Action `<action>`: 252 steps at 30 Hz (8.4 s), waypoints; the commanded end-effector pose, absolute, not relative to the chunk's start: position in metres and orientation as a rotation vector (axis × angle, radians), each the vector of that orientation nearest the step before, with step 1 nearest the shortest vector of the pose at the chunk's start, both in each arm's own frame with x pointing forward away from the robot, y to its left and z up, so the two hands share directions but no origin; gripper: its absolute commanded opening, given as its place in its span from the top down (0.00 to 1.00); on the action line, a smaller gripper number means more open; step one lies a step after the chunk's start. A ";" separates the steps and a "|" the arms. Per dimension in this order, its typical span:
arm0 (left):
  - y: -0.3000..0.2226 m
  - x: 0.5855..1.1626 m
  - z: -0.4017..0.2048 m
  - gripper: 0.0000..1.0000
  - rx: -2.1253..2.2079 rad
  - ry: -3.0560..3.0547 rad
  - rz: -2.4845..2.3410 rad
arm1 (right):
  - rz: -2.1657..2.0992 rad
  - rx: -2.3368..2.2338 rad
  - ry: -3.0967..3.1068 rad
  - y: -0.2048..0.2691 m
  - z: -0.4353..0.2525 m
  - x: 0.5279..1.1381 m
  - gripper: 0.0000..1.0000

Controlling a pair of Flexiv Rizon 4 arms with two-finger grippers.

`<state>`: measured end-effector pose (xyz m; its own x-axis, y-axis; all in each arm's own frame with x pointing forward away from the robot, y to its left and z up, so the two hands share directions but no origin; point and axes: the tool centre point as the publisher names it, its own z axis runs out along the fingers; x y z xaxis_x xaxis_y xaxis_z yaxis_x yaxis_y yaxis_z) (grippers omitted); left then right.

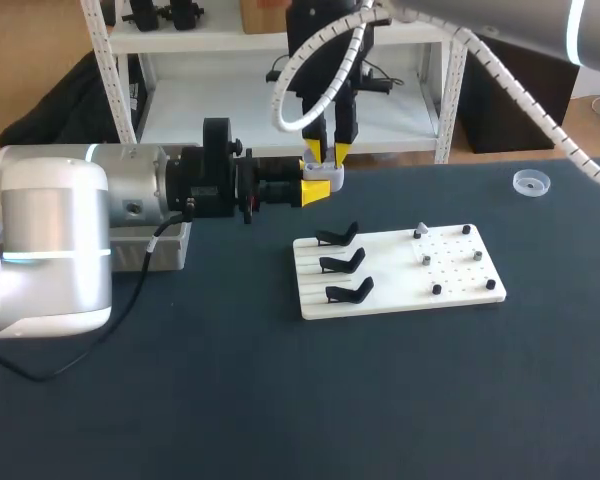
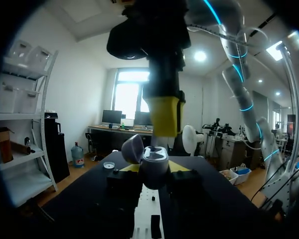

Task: Pick up each earbud case from the left stands, insert the matching earbuds, close the lid, and place the case in the box.

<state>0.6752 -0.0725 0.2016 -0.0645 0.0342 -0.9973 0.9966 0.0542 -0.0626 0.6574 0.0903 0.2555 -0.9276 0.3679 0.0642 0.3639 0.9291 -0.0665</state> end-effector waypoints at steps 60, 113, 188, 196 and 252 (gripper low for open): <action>-0.073 0.676 0.201 1.00 1.164 1.306 -1.199 | -0.004 -0.545 -3.014 0.090 0.256 0.646 0.67; -0.073 0.676 0.201 1.00 1.164 1.306 -1.199 | -0.583 -0.121 -3.411 -0.040 0.158 0.686 0.00; -0.073 0.676 0.201 1.00 1.164 1.306 -1.199 | -0.479 -0.570 -3.212 -0.054 0.035 0.773 0.51; -0.073 0.676 0.201 1.00 1.164 1.306 -1.199 | -0.479 -0.580 -3.205 -0.054 0.035 0.776 0.53; -0.073 0.676 0.201 1.00 1.164 1.306 -1.199 | -0.419 -0.466 -3.188 -0.056 0.022 0.773 0.73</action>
<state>0.6751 -0.0725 0.2014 -0.0640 0.0333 -0.9974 0.9966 0.0543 -0.0622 0.7694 -0.0561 0.0226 -0.9502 0.3023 -0.0753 0.2726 0.9239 0.2686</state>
